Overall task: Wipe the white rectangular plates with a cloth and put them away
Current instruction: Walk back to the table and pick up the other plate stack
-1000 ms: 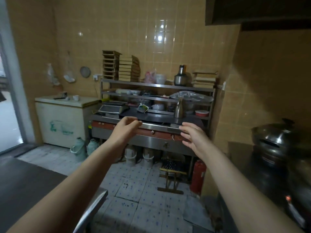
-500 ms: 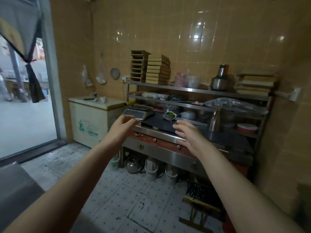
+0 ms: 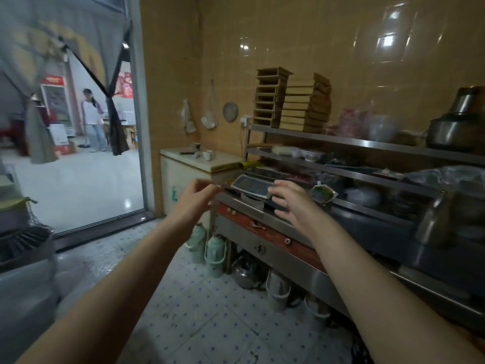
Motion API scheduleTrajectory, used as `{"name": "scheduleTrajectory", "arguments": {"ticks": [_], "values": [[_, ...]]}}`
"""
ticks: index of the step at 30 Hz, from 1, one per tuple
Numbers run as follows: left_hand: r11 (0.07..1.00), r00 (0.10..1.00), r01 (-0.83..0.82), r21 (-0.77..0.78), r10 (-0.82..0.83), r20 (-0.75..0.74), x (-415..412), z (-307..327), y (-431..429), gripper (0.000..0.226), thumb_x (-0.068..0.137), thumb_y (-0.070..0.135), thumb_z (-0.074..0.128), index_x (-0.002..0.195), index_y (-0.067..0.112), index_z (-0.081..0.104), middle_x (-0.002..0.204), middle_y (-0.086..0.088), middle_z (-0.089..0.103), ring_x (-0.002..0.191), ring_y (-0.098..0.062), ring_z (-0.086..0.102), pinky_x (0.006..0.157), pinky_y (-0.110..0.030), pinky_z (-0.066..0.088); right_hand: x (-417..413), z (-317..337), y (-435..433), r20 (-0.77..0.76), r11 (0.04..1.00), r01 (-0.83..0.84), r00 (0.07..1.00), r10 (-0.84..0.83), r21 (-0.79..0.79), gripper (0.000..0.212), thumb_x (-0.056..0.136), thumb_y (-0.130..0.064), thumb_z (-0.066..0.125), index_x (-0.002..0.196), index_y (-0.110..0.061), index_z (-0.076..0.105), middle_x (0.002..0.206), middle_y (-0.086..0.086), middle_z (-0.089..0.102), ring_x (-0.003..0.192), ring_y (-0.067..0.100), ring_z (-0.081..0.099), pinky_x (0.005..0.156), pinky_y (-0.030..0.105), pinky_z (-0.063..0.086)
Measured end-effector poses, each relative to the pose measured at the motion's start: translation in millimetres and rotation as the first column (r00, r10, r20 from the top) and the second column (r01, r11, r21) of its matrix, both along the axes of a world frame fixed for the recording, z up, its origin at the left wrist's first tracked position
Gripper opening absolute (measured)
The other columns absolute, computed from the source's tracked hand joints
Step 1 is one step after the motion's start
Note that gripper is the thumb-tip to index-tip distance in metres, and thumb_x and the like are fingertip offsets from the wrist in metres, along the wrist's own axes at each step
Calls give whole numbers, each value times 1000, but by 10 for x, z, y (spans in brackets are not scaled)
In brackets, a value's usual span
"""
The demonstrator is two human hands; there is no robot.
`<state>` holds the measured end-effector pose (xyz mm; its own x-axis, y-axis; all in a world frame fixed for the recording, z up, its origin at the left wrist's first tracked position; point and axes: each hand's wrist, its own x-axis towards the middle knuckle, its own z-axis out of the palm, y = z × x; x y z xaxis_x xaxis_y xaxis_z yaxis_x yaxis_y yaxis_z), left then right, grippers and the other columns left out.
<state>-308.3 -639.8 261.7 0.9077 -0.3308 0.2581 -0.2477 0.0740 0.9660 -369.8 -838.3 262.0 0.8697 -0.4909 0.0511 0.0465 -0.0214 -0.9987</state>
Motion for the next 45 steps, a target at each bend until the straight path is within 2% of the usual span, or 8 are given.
{"name": "scheduleTrajectory", "arguments": {"ticks": [4, 10, 16, 25, 32, 36, 39, 45], "values": [[997, 998, -70, 9, 70, -4, 584, -64, -265, 28, 90, 22, 57, 116, 11, 53, 112, -7, 58, 107, -20, 55, 93, -35, 46, 746, -47, -321, 4, 995, -99, 995, 99, -5, 39, 91, -20, 60, 128, -20, 49, 114, -1, 53, 126, 19, 45, 97, 35, 40], [964, 965, -263, -24, 263, -8, 1426, 0, -651, 19, 91, 17, 54, 109, 11, 54, 113, -11, 58, 106, -22, 56, 92, -37, 46, 1977, -60, -768, 12, 962, -273, 962, 273, -17, 45, 91, -24, 59, 134, -19, 46, 129, 4, 50, 125, 20, 45, 102, 40, 39], [888, 888, -459, -17, 459, -19, 2176, 116, -719, 21, 92, 17, 55, 112, 11, 53, 115, -11, 57, 107, -21, 55, 93, -36, 47, 3300, 14, -806, -16, 899, -437, 899, 437, -28, 38, 89, -25, 60, 126, -24, 49, 124, 0, 50, 120, 17, 45, 93, 35, 41], [764, 763, -646, 1, 646, -25, 3479, -27, -86, 26, 92, 16, 53, 117, 9, 52, 117, -12, 56, 109, -22, 54, 94, -37, 45, 4988, -140, -101, -33, 757, -653, 757, 652, -23, 33, 83, -29, 66, 114, -29, 53, 122, -4, 55, 114, 12, 50, 76, 29, 42], [660, 659, -752, 7, 752, -10, 4662, 66, 685, 31, 92, 17, 54, 121, 6, 51, 114, -10, 56, 107, -23, 54, 94, -38, 45, 6450, 11, 867, -57, 630, -775, 632, 773, -49, 38, 87, -27, 64, 123, -24, 52, 118, -5, 55, 115, 15, 49, 88, 33, 42], [625, 624, -780, -22, 781, 26, 5273, 155, 1113, 13, 92, 15, 53, 105, 11, 53, 103, -5, 57, 93, -15, 56, 82, -27, 48, 7115, 121, 1446, -7, 575, -816, 577, 817, -63, 40, 88, -25, 62, 127, -21, 51, 123, 0, 54, 115, 16, 49, 92, 34, 43], [587, 587, -810, 7, 810, 15, 5646, 68, 1321, 4, 92, 16, 54, 93, 20, 54, 100, -2, 59, 92, -14, 57, 85, -29, 47, 7497, 58, 1742, -25, 530, -847, 531, 847, -45, 41, 89, -24, 61, 128, -20, 50, 125, 2, 52, 118, 18, 48, 98, 36, 42], [449, 451, -892, 48, 892, 44, 6281, 38, 1854, 22, 91, 21, 56, 111, 14, 52, 100, 0, 57, 93, -12, 56, 79, -27, 47, 8365, 10, 2419, 17, 444, -895, 443, 896, -51, 36, 91, -21, 59, 125, -21, 49, 128, 3, 50, 123, 20, 46, 100, 37, 42]]}}
